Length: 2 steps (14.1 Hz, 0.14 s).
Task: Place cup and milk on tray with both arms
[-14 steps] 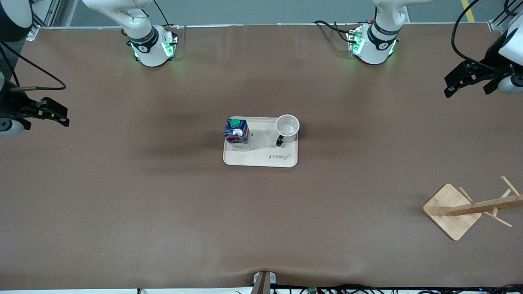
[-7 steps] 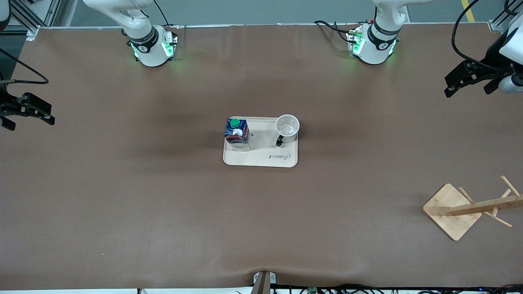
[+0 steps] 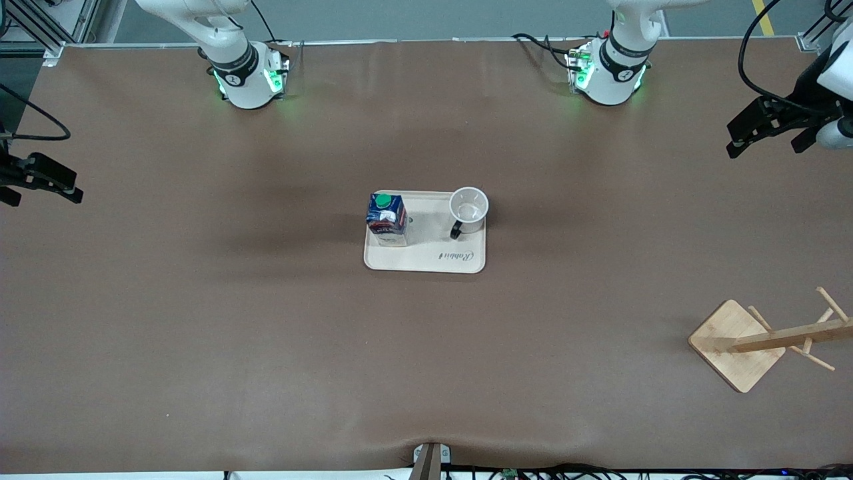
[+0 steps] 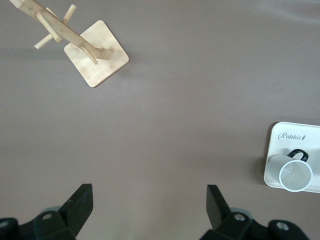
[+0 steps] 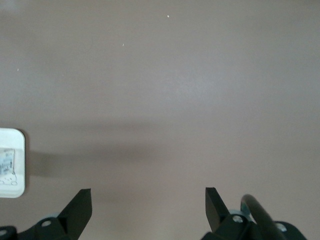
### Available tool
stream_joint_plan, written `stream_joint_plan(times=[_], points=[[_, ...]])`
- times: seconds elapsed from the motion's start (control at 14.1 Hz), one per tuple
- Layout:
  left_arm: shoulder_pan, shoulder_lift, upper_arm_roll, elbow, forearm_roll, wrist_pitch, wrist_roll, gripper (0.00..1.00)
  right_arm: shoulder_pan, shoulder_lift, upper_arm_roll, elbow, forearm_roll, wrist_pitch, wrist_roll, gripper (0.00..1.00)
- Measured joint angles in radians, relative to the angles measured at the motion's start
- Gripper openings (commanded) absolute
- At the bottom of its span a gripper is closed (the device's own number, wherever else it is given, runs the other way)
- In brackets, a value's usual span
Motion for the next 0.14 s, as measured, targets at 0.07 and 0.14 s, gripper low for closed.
stream_joint_plan(times=[0.07, 0.14], points=[[0.0, 0.0, 0.0, 0.002, 0.0, 0.0, 0.0, 1.0, 0.0, 0.0, 0.003, 0.002, 0.0, -0.002, 0.016, 1.0], [0.001, 0.0, 0.001, 0.004, 0.0, 0.0, 0.0, 1.0, 0.0, 0.0, 0.004, 0.006, 0.0, -0.002, 0.019, 1.0]])
